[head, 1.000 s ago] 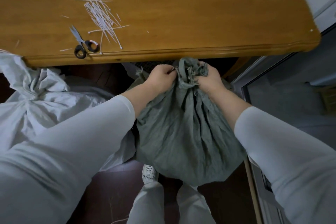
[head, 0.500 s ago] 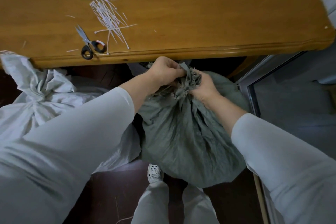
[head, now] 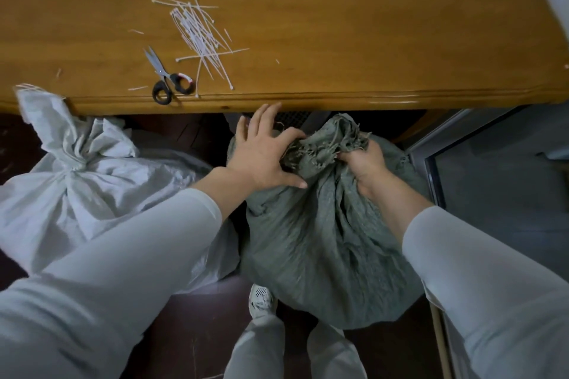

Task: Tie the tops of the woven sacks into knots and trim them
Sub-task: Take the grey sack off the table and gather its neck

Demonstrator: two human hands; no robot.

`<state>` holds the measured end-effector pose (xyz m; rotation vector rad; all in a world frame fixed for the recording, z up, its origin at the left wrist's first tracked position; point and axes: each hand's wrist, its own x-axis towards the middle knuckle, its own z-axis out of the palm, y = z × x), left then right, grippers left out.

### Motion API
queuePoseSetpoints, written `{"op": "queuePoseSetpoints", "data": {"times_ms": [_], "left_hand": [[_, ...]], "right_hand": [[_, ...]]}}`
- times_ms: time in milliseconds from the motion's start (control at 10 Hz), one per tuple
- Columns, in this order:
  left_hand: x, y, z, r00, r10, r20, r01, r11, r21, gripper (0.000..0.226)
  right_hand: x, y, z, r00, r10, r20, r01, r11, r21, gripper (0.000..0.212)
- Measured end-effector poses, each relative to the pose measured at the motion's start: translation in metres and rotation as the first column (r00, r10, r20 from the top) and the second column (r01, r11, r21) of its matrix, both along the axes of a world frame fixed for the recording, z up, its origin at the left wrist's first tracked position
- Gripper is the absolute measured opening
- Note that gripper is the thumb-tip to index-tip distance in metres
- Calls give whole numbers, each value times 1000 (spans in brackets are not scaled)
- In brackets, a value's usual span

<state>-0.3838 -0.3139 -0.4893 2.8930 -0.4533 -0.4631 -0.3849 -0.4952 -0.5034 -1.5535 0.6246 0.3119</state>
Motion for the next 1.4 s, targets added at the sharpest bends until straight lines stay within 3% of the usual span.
{"op": "queuePoseSetpoints", "data": {"times_ms": [100,200,300,400,500,600,700,800,900,1000,1100,1200,1300,1400], "left_hand": [[3,1,2,996,70,46,-73,995,74,49],[7,19,8,973,201,110,-197,980,-39,30],[8,38,11,871,489,49,-462,848,-261,35],[7,48,1,632,742,-221,-735,484,-476,66],[-1,50,-13,510,623,-594,-840,210,-501,85],[-5,42,-24,541,461,-703,-830,425,-360,91],[2,28,-23,592,473,-653,-758,602,-251,133],[12,19,-42,635,475,-609,-748,574,-333,126],[13,-5,-17,569,306,-763,-814,345,-468,68],[8,-18,-19,603,340,-722,-786,407,-465,36],[1,-20,-22,547,304,-780,-832,299,-466,35],[3,-14,-22,565,284,-775,-820,293,-491,35],[5,-10,-26,562,216,-798,-825,212,-524,29],[5,-11,-29,597,191,-779,-799,221,-558,29]], "right_hand": [[-1,-2,1,1000,-15,-16,16,1000,25,23],[0,-5,-2,998,-23,-55,25,999,42,39],[0,-7,-3,997,-36,-72,39,998,43,42],[0,-7,-2,996,-51,-75,54,998,43,26],[0,-9,-4,994,-67,-87,73,996,56,26],[-1,-12,-6,994,-54,-96,59,997,54,32],[1,-14,-7,995,-33,-91,36,999,32,24],[3,-16,-8,998,34,-60,-33,999,22,25],[4,-13,-10,995,97,-20,-96,995,18,31],[9,-6,-8,987,154,39,-154,988,0,28],[14,0,-6,977,207,45,-205,978,-41,34],[15,4,-4,967,253,4,-253,967,7,37],[16,5,-3,955,297,-29,-295,954,47,38],[15,6,-6,962,261,-81,-256,964,67,36]]}}
